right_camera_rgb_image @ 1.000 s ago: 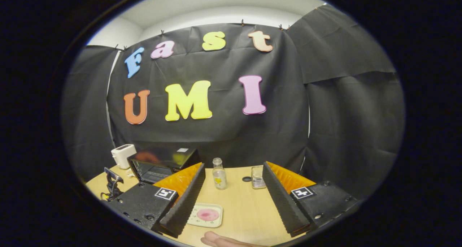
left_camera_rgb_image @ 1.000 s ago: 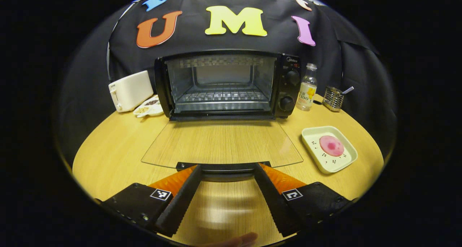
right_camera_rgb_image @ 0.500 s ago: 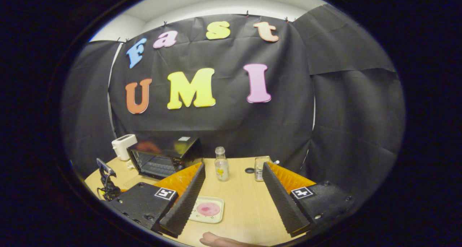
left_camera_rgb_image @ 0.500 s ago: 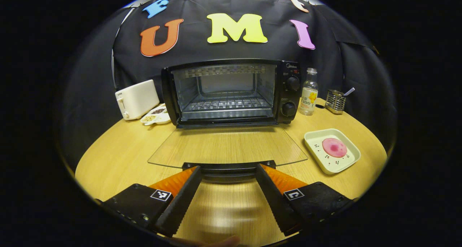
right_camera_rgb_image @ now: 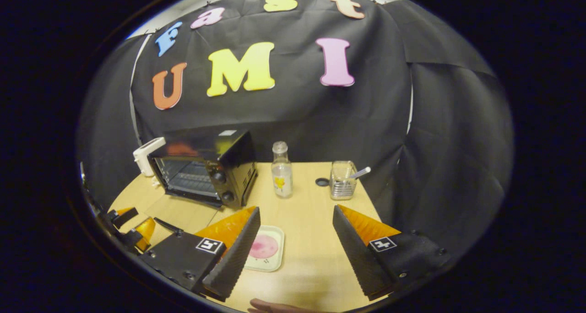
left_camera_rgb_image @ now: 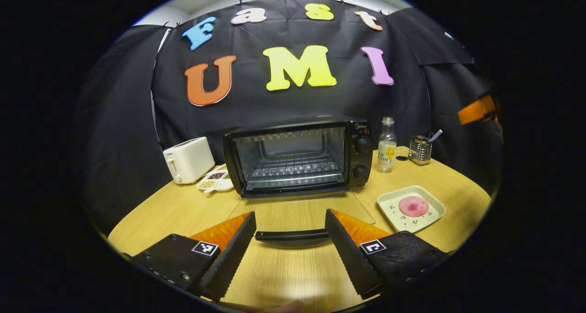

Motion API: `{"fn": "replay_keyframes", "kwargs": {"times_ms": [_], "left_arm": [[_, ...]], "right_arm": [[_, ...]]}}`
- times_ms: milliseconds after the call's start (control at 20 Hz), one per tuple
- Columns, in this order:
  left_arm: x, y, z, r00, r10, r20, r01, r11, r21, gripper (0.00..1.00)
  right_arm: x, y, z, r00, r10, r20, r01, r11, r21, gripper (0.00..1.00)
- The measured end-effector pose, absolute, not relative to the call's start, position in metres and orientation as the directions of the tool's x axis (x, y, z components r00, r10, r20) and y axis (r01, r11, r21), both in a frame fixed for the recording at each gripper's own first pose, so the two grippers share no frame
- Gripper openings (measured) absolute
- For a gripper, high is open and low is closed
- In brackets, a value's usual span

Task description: Open the electric oven with the left hand, put the food in, and close the electric oven.

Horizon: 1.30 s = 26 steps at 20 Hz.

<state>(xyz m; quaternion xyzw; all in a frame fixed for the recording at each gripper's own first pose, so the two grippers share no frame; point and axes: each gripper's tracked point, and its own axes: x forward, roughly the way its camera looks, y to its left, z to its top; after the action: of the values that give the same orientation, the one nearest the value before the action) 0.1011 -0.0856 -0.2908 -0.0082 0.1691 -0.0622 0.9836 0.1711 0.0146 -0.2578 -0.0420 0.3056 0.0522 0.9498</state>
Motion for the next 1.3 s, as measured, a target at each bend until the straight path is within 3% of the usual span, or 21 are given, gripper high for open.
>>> {"fn": "replay_keyframes", "kwargs": {"times_ms": [50,250,350,500,600,800,850,1000,1050,1150,1300], "left_arm": [[0.099,-0.082,-0.282,0.94,-0.124,-0.319,0.115,0.992,-0.046,0.96],[0.093,-0.066,-0.23,0.973,-0.086,-0.215,0.079,0.996,-0.04,0.96],[0.089,-0.056,-0.204,0.987,-0.055,-0.154,0.051,0.998,-0.033,0.96],[0.084,-0.068,-0.171,0.991,-0.109,-0.084,0.105,0.993,-0.045,0.96],[0.078,-0.061,-0.159,0.994,-0.089,-0.066,0.086,0.995,-0.046,0.96],[0.073,-0.042,-0.132,1.0,-0.011,-0.008,0.011,0.999,-0.051,0.96],[0.072,-0.04,-0.129,1.0,-0.004,-0.009,0.003,0.998,-0.057,0.96],[0.071,-0.033,-0.123,1.0,0.007,-0.012,-0.008,0.999,-0.05,0.96],[0.07,-0.031,-0.122,1.0,0.01,-0.015,-0.011,0.999,-0.04,0.96],[0.066,-0.027,-0.12,1.0,0.018,-0.012,-0.018,1.0,-0.017,0.96],[0.06,-0.02,-0.111,1.0,0.023,0.021,-0.022,1.0,-0.021,0.96]], "right_arm": [[0.175,0.015,-0.272,0.777,0.082,-0.625,-0.131,0.991,-0.033,0.96],[0.181,0.011,-0.322,0.639,0.093,-0.764,-0.153,0.988,-0.008,1.0],[0.184,0.014,-0.349,0.551,0.102,-0.828,-0.171,0.985,0.007,0.95],[0.184,0.014,-0.386,0.412,0.101,-0.905,-0.165,0.986,0.035,0.88],[0.179,0.021,-0.409,0.318,0.116,-0.941,-0.157,0.985,0.068,0.82],[0.173,0.03,-0.428,0.169,0.156,-0.973,-0.144,0.981,0.132,0.63],[0.172,0.029,-0.432,0.131,0.162,-0.978,-0.136,0.98,0.145,0.53],[0.175,0.032,-0.441,0.06,0.213,-0.975,-0.116,0.972,0.205,0.41],[0.174,0.033,-0.444,0.034,0.242,-0.97,-0.1,0.966,0.238,0.24],[0.177,0.036,-0.448,-0.01,0.323,-0.946,-0.075,0.944,0.323,0.09],[0.183,0.043,-0.452,-0.04,0.457,-0.889,-0.063,0.887,0.458,0.04]]}}
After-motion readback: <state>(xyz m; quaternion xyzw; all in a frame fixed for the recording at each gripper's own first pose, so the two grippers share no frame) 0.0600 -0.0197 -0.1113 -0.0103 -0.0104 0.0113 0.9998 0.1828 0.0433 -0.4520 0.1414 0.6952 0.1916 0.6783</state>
